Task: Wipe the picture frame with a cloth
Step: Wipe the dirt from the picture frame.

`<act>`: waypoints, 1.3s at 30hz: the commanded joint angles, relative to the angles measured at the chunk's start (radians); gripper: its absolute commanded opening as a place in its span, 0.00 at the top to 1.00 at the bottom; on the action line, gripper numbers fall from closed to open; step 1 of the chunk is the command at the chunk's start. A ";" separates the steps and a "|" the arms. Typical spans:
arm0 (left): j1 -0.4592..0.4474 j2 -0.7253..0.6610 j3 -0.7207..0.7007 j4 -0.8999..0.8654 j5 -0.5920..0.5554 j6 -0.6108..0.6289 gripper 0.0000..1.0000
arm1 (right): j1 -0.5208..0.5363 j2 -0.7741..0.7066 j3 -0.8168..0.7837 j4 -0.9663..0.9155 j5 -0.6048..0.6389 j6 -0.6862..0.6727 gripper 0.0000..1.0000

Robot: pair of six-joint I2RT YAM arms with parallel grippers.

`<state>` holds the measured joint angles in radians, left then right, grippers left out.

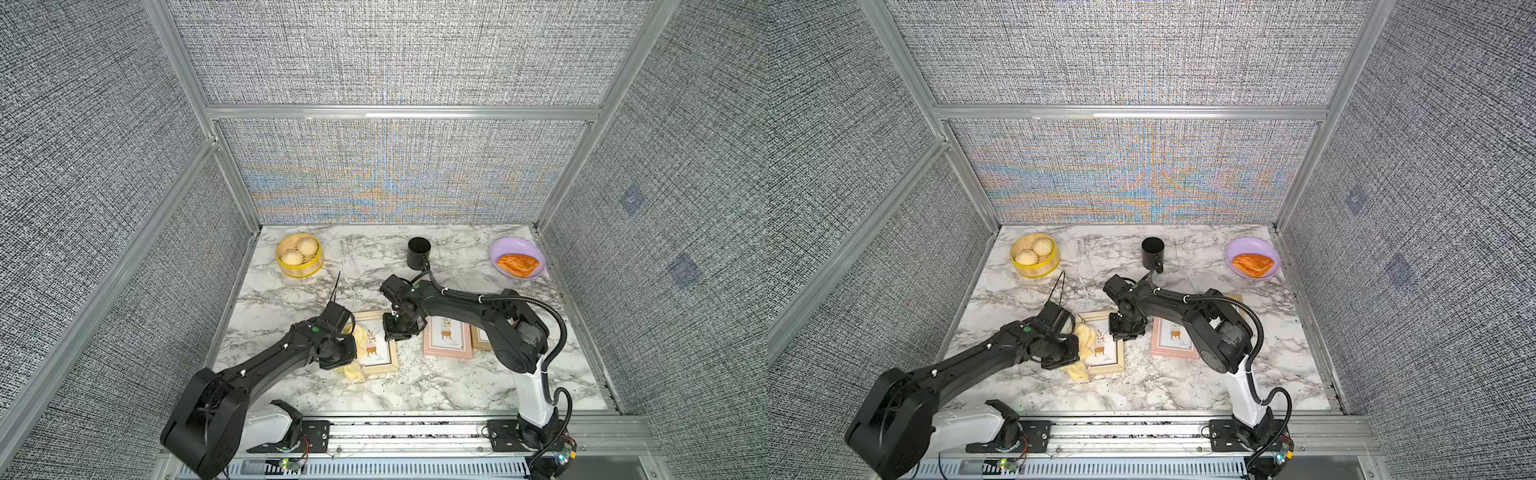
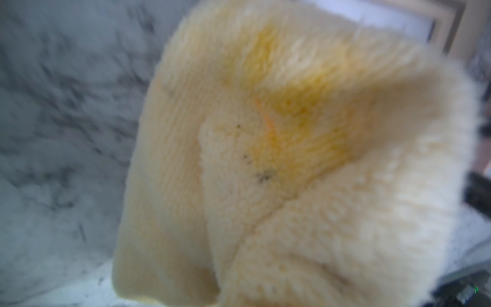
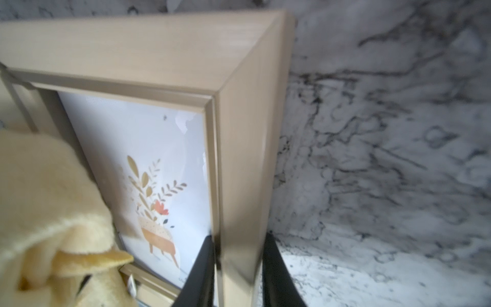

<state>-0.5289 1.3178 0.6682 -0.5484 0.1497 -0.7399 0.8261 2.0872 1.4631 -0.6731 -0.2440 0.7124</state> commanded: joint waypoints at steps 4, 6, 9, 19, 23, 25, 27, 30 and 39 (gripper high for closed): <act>0.080 0.212 0.206 0.031 -0.126 0.138 1.00 | 0.000 0.040 -0.006 -0.092 0.156 0.004 0.98; 0.089 0.282 0.284 0.008 -0.102 0.174 1.00 | -0.001 0.043 -0.003 -0.093 0.157 0.004 0.97; 0.089 0.321 0.311 0.004 -0.081 0.181 1.00 | 0.000 0.051 0.003 -0.095 0.158 0.001 0.97; 0.065 0.031 -0.054 -0.021 -0.007 0.041 1.00 | -0.001 0.049 -0.001 -0.092 0.146 0.012 0.97; -0.034 -0.066 -0.137 -0.057 -0.007 -0.070 1.00 | 0.000 0.040 -0.007 -0.094 0.144 0.011 0.97; -0.070 -0.113 -0.166 -0.069 -0.010 -0.127 1.00 | -0.001 0.043 -0.001 -0.098 0.144 0.007 0.97; -0.075 -0.171 -0.190 -0.089 -0.039 -0.165 1.00 | -0.001 0.047 0.003 -0.099 0.143 0.009 0.97; -0.070 -0.226 -0.200 -0.081 -0.139 -0.173 1.00 | -0.001 0.050 0.009 -0.098 0.140 0.010 0.97; 0.054 0.165 0.087 0.056 -0.145 0.037 1.00 | -0.001 0.061 0.030 -0.112 0.145 -0.008 0.98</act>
<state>-0.4938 1.3972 0.6712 -0.5388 0.0223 -0.7959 0.8261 2.1139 1.5108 -0.7208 -0.2440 0.7078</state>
